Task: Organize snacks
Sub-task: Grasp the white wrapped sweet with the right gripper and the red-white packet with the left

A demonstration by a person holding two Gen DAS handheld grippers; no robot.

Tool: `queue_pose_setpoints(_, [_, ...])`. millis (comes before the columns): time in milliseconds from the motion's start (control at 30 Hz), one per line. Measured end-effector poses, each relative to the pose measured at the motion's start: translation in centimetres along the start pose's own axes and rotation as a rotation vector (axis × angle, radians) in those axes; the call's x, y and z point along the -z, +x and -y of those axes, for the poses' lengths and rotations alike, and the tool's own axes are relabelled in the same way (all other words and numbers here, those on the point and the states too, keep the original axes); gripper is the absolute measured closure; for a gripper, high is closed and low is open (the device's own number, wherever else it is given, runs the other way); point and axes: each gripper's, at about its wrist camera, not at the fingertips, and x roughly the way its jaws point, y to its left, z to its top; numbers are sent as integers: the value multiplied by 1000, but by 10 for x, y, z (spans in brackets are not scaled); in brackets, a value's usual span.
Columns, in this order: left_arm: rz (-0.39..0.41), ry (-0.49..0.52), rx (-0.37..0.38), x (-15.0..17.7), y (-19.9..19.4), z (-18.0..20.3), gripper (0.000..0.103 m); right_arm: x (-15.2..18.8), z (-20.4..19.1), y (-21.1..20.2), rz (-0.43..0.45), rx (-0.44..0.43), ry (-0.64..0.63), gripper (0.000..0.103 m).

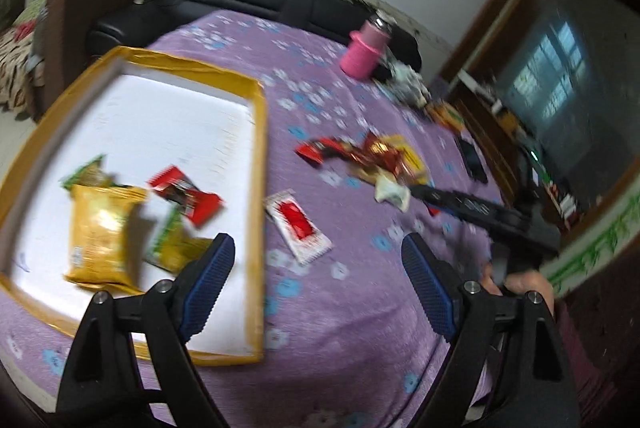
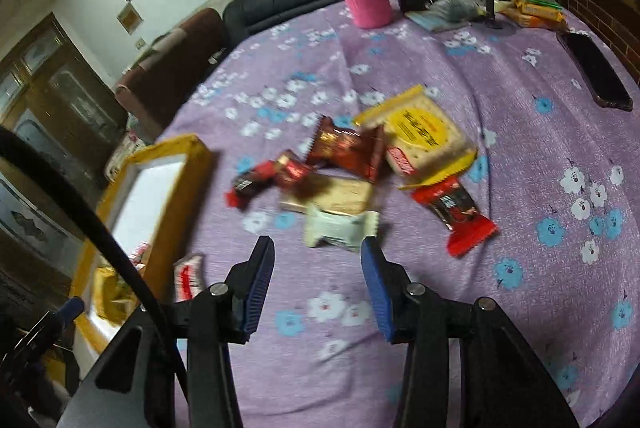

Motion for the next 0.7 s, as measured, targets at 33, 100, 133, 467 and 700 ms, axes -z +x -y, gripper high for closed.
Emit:
queue_pose_setpoints(33, [-14, 5, 3, 2, 4, 4, 18, -1, -1, 4, 2, 6, -13, 58])
queue_pose_setpoints(100, [-47, 16, 0, 4, 15, 11, 18, -5, -4, 12, 17, 23, -62, 56])
queue_pose_setpoints(133, [-58, 23, -5, 5, 19, 14, 18, -8, -7, 17, 23, 36, -103, 52])
queue_pose_setpoints(467, [-143, 81, -88, -3, 71, 32, 29, 1, -18, 41, 27, 86, -333, 74])
queue_pose_setpoints(700, [-169, 151, -206, -7, 101, 41, 36, 2, -6, 36, 34, -1, -280, 92])
